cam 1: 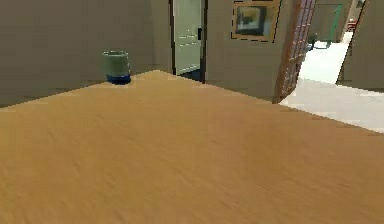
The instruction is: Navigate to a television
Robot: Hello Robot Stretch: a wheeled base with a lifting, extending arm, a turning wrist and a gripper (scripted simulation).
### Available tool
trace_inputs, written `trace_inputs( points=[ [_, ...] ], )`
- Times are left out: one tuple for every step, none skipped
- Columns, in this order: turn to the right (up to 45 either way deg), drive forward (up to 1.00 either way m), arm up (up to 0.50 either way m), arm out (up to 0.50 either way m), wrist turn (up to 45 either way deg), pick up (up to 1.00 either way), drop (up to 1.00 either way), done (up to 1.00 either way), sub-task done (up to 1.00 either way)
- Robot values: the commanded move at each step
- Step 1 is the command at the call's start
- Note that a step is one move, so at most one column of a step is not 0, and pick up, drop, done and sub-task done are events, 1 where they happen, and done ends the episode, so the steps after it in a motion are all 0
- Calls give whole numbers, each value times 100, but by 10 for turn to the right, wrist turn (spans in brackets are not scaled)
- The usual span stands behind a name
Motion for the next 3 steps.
trace_inputs(
  points=[
    [0, 100, 0, 0, 0, 0, 0, 0, 0],
    [0, 100, 0, 0, 0, 0, 0, 0, 0],
    [-30, 0, 0, 0, 0, 0, 0, 0, 0]
  ],
)
